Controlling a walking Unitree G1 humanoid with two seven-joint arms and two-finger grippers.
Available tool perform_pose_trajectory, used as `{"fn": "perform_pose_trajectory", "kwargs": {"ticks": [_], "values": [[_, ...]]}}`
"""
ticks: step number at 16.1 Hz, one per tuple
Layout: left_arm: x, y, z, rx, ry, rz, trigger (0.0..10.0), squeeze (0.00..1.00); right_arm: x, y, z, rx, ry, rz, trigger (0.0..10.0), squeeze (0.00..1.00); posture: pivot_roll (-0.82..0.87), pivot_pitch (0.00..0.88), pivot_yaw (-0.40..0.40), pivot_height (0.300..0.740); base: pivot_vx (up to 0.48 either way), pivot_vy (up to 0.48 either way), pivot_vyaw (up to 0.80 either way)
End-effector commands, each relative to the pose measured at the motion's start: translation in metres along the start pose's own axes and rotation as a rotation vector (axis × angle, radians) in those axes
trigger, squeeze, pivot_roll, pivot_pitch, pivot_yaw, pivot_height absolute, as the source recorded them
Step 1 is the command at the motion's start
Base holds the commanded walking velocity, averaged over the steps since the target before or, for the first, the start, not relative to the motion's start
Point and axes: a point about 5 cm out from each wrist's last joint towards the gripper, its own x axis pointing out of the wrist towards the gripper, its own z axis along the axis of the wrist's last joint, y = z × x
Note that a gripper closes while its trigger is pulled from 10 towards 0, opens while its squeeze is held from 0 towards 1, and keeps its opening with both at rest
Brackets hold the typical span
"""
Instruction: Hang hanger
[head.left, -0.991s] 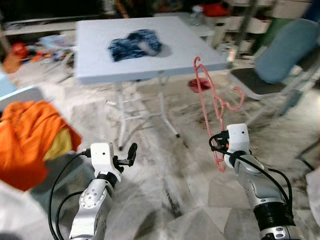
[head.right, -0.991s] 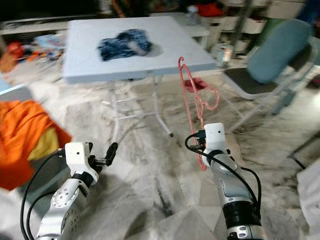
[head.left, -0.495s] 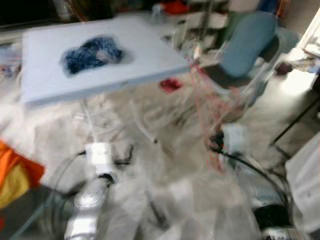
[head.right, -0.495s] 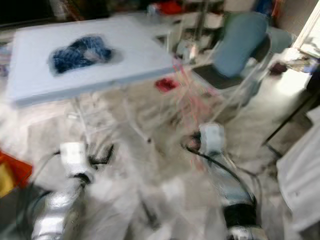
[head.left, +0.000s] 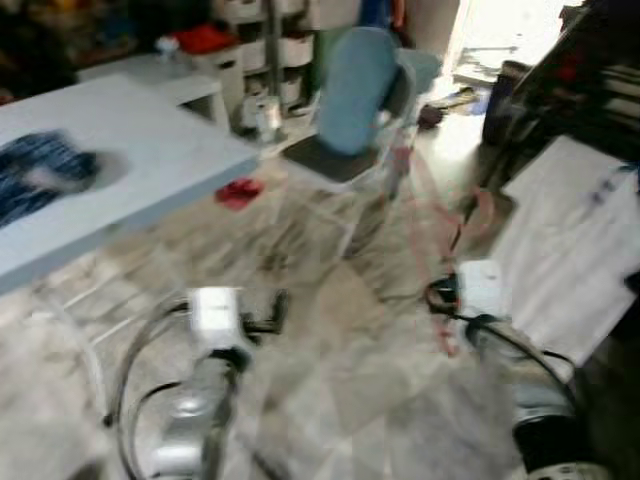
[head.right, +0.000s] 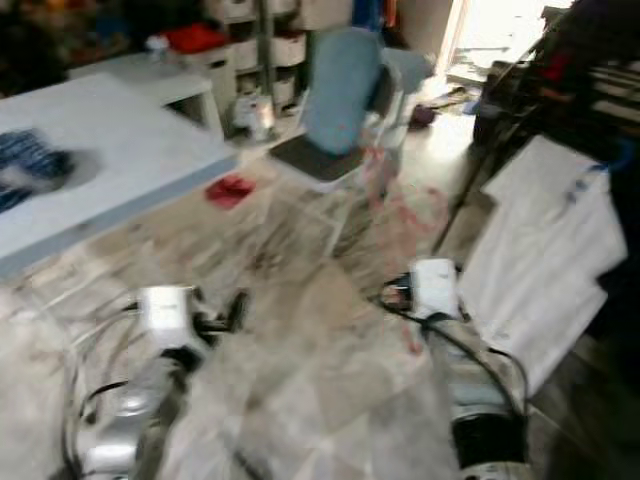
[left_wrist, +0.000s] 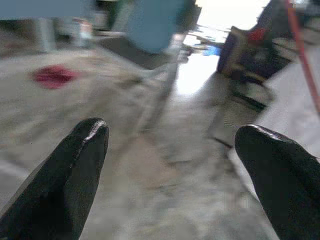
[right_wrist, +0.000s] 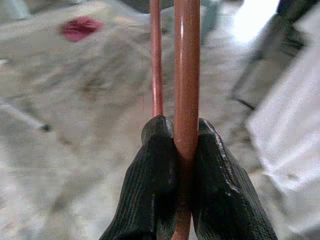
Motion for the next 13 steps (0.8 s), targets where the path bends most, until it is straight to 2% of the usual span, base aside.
{"fn": "perform_pose_trajectory", "kwargs": {"ticks": [1, 7, 13], "values": [[-0.001, 0.008, 0.007, 0.006, -0.009, 0.021, 10.0, 0.0, 0.003, 0.009, 0.009, -0.002, -0.029, 0.024, 10.0, 0.0, -0.08, 0.0, -0.039, 0.74, 0.368, 0.259, -0.8], [-0.001, 0.011, 0.006, 0.006, 0.015, 0.026, 10.0, 0.0, 0.003, 0.011, 0.0, -0.007, 0.006, 0.026, 10.0, 0.0, -0.08, 0.0, -0.038, 0.74, 0.325, 0.349, -0.8], [-0.012, 0.018, 0.008, 0.024, 0.059, 0.016, 10.0, 0.0, -0.01, 0.018, -0.013, 0.056, 0.031, -0.005, 10.0, 0.0, -0.08, 0.0, -0.015, 0.74, 0.27, 0.398, 0.0]]}}
